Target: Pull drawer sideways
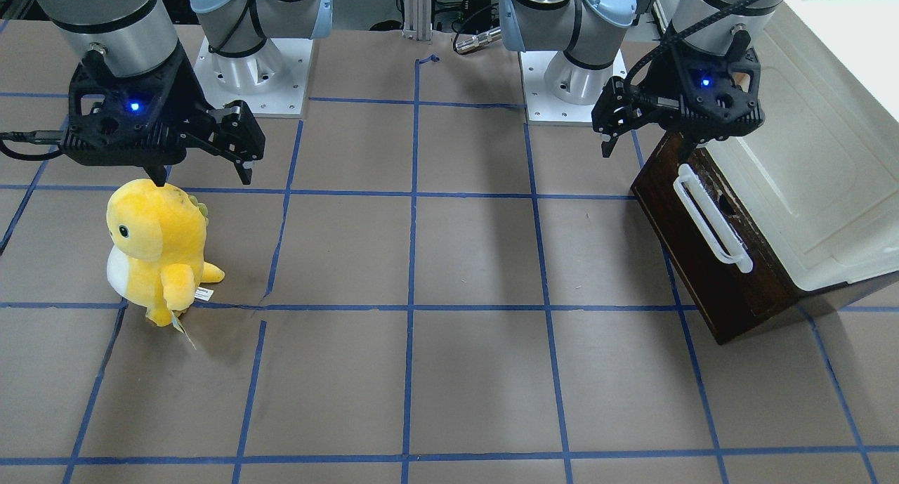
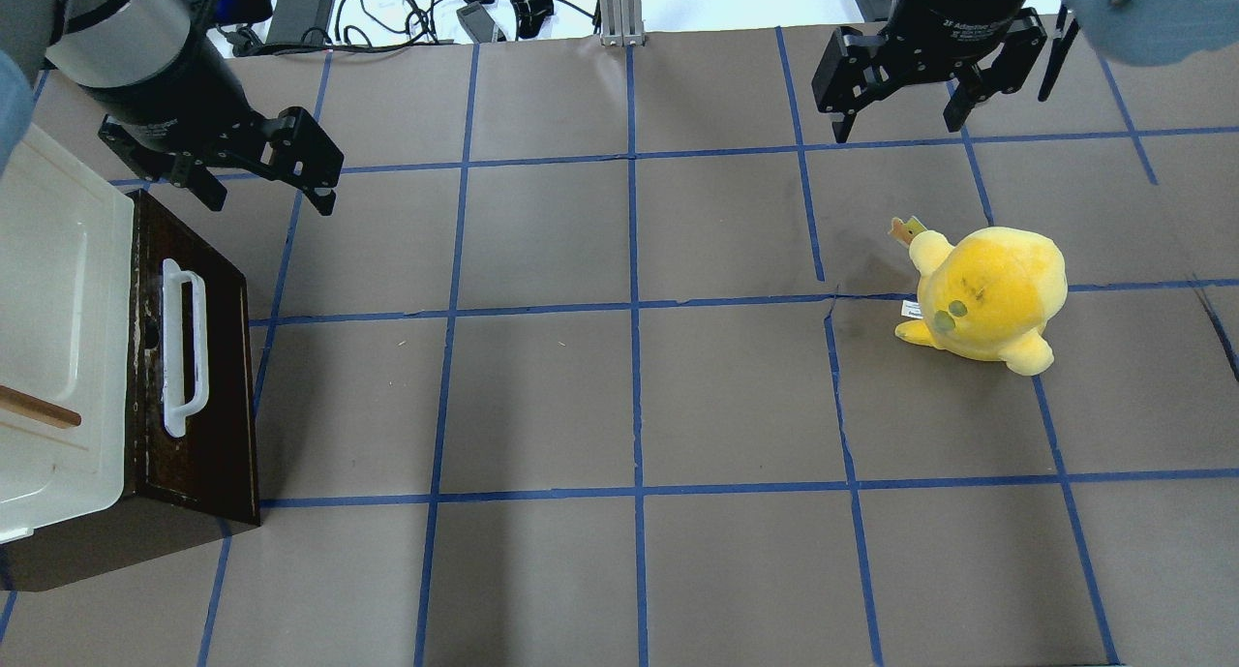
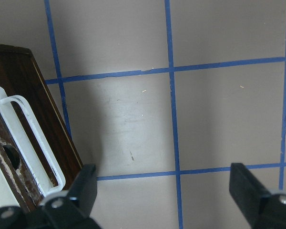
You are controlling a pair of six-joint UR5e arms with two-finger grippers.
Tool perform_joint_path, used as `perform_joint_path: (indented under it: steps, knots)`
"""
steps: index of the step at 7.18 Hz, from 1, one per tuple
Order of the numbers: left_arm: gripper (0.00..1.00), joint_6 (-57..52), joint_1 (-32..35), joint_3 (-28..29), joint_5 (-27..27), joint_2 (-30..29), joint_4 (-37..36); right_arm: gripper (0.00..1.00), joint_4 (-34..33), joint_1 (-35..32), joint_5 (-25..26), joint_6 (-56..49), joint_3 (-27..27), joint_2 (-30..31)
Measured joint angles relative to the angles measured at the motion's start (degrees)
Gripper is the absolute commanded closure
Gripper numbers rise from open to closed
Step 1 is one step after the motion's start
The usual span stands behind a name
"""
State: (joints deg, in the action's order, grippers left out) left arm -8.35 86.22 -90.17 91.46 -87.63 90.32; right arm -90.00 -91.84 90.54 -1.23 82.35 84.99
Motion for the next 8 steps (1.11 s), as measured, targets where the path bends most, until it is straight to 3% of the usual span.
perform_joint_path:
  steps: [8]
  knots:
    - [0.00, -0.2, -0.1, 0.0, 0.4, -0.3, 0.6, 0.00, 0.0, 0.0, 0.0, 0.0, 0.0, 0.0]
